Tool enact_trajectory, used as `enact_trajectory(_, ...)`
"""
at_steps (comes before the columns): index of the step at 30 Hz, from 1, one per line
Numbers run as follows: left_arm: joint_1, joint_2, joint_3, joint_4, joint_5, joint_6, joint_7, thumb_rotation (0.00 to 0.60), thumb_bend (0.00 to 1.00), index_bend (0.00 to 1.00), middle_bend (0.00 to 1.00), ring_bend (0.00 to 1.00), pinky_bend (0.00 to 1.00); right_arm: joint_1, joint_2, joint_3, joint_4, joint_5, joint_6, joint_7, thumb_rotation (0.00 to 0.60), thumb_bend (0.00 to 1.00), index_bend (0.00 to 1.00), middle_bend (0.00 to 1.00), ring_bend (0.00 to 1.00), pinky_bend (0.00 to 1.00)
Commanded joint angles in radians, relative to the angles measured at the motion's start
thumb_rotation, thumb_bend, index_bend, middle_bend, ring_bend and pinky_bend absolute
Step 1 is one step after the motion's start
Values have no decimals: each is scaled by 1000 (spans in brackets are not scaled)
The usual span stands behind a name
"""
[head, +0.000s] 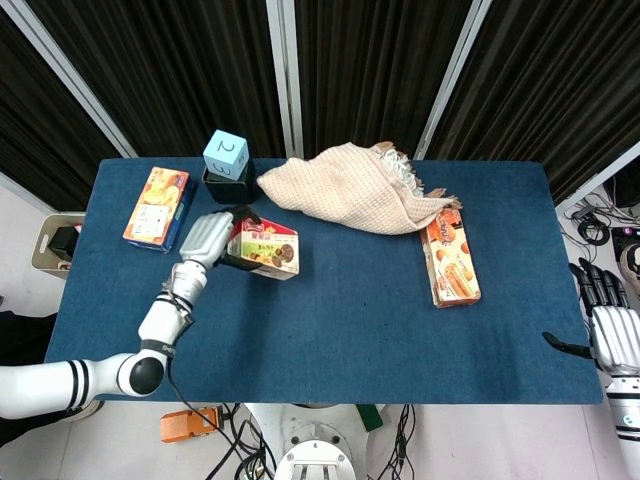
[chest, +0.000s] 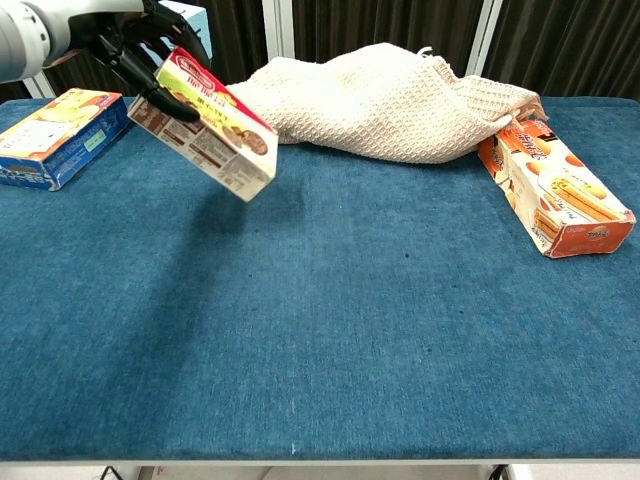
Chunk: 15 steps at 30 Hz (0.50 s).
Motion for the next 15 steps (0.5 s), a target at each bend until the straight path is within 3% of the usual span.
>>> enact_trajectory(1, 118, -78, -24, 115, 209, -37, -336, 600, 0, 350, 423, 318, 284, 0, 1, 0, -3, -1, 1, -2, 600, 148, 0, 43, 0, 0)
enact_trajectory(6, 166, -192, 4, 273, 370, -33, -572, 600, 0, 350, 422, 302, 255, -1, 5, 0, -10, -1, 1, -9, 600, 148, 0, 43, 0, 0)
enact_trajectory(15, 185, -342, 44, 522, 506, -12, -745, 600, 0, 350, 422, 293, 201, -4, 11, 1, -30, 1, 7, -27, 600, 147, 0, 43, 0, 0)
